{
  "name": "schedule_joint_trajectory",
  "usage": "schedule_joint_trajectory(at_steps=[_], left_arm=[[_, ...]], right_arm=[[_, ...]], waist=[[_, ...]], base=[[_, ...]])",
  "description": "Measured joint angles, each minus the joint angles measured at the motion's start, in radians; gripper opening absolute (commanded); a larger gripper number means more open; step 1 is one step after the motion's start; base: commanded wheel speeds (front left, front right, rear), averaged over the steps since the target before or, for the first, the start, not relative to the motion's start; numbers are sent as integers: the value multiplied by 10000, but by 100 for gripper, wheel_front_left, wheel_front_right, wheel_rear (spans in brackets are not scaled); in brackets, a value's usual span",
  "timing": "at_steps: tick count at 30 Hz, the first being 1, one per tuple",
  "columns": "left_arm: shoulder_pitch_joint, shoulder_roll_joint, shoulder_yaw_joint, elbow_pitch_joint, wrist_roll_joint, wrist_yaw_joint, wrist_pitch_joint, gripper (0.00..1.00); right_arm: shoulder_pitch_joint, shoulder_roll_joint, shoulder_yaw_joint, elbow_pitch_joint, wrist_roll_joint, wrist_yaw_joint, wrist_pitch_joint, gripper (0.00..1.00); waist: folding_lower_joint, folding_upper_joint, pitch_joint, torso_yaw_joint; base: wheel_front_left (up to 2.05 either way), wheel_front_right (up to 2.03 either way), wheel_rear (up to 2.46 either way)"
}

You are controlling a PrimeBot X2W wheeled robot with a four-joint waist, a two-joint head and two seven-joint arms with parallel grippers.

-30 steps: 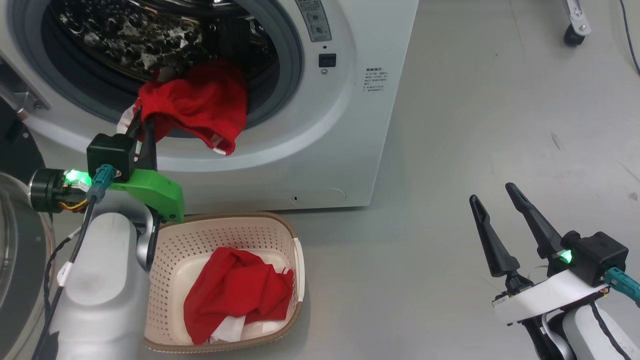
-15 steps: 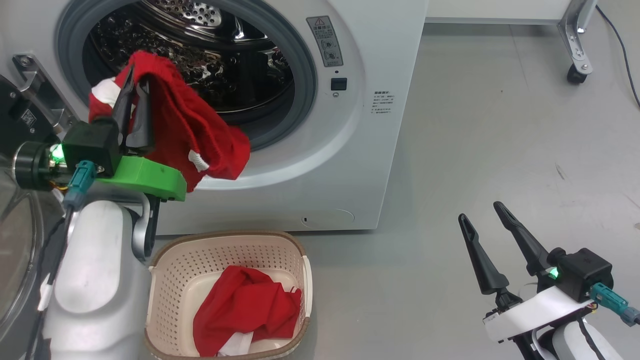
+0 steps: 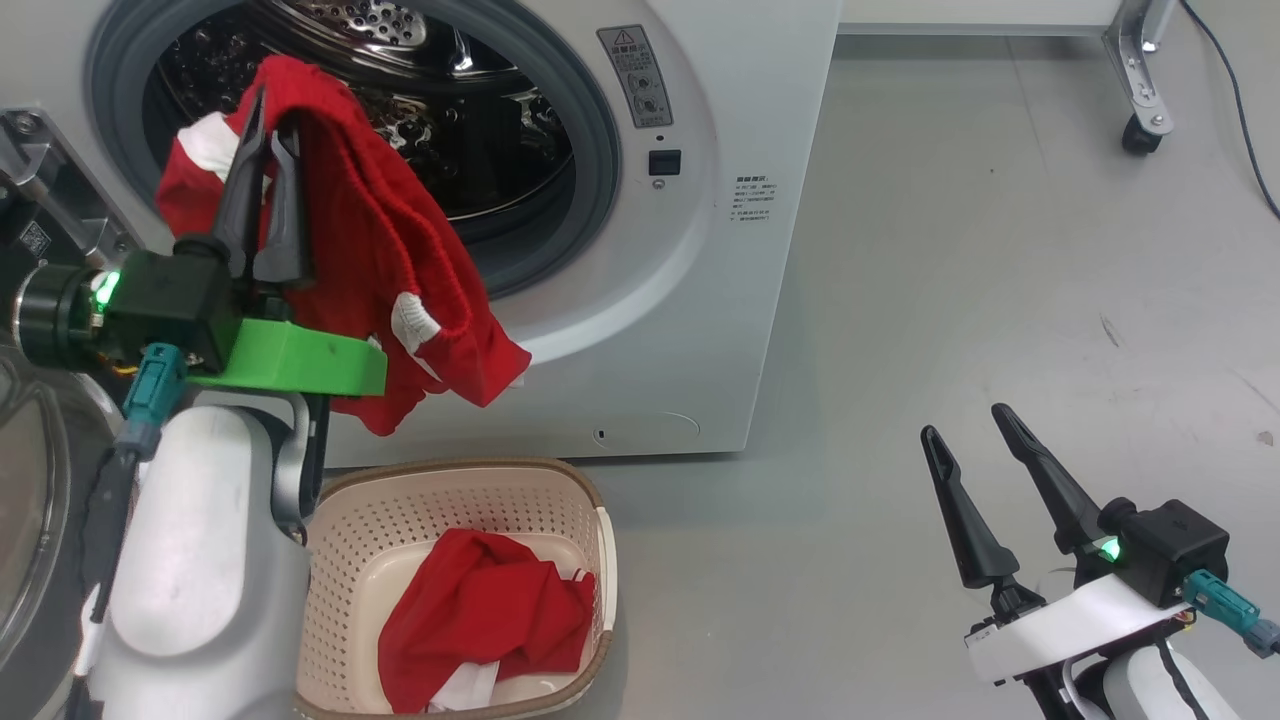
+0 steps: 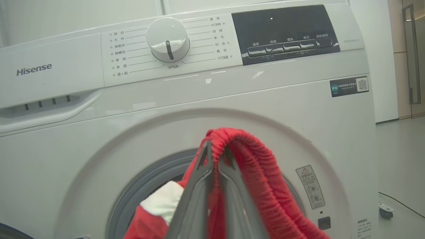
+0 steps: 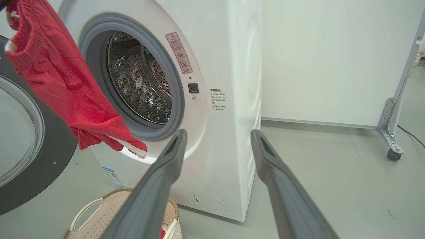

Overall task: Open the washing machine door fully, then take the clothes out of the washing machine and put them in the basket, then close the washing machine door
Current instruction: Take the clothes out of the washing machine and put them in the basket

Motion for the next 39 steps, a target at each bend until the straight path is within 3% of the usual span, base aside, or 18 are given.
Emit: schedule_joint_trajectory(at_steps=[19,39], left_arm=[[2325,12,-337,1141,-42,416,711,0],[2204,29,-495,3438,-347,821,1145,0]], right_arm=[[-18,-167,-104,-276,-77,0,0,100],[-640,-915,-75,-665,25,0,0,100]], waist=[[0,0,867,-387],[0,0,2395,-1070]], base=[[0,0,0],[0,0,0]])
